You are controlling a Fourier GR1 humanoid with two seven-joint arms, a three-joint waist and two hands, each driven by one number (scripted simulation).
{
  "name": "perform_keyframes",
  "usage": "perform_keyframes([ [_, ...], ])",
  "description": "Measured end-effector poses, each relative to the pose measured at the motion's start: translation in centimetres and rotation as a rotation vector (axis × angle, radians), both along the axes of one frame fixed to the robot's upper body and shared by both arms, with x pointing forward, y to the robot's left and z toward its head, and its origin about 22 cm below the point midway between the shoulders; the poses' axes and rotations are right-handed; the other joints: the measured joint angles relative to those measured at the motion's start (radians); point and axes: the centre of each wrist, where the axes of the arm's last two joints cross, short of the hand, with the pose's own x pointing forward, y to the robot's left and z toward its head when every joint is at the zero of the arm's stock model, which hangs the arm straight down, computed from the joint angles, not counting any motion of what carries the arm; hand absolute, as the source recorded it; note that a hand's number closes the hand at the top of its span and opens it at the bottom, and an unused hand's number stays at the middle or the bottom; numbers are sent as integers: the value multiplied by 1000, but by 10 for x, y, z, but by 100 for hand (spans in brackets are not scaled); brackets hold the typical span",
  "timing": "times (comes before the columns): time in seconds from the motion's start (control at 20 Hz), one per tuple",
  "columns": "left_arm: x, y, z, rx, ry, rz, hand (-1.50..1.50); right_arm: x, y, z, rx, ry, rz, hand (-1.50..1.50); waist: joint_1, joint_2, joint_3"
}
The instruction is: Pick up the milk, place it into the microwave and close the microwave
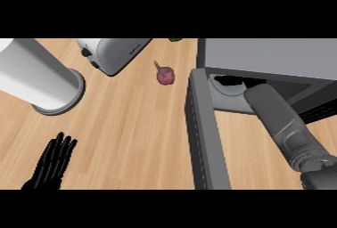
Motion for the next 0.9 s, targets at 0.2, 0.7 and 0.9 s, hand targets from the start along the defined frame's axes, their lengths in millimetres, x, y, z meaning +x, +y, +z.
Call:
perform_keyframes([
  [0.2, 1, -9, 0, -14, -12, -13, -150, -2, 3, -4, 67, 5, 63, -150, -9, -2, 0],
  [0.7, 7, -15, -1, -21, -20, -42, -150, -20, -11, -33, 258, 18, 129, -150, -42, -15, -1],
  [0.9, 7, -24, -3, -18, -22, -45, -150, -33, -20, -51, 332, 31, 138, -150, -54, -21, -1],
])
